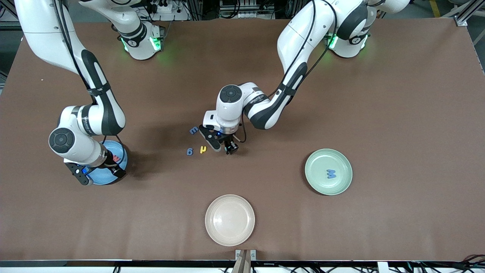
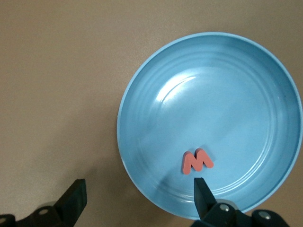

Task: Sort upper and lower case letters into plates
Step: 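Release the pink M while the left gripper grasps the teal k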

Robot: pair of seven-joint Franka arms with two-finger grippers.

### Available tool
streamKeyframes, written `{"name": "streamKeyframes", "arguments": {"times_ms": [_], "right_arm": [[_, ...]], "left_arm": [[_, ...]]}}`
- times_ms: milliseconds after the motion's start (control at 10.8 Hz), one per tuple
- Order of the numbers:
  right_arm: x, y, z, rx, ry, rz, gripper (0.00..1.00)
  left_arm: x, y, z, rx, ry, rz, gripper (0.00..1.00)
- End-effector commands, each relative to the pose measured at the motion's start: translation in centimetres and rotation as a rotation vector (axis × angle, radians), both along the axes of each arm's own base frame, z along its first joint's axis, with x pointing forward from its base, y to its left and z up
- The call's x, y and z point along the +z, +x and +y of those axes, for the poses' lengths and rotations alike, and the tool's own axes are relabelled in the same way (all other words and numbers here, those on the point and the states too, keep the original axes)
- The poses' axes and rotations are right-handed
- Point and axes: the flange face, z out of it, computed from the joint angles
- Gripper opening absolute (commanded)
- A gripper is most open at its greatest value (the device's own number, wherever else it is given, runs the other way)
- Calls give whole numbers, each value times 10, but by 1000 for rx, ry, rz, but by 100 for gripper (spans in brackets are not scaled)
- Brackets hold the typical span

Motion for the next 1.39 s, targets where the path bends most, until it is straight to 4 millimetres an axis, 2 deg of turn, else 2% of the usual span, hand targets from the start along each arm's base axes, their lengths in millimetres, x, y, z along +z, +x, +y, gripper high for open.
{"name": "streamKeyframes", "arguments": {"times_ms": [0,1299], "right_arm": [[1,4,1,9,8,5,100],[0,4,4,14,8,6,100]], "left_arm": [[-1,0,-3,-10,2,-15,63],[-13,-7,5,-26,43,3,63]]}}
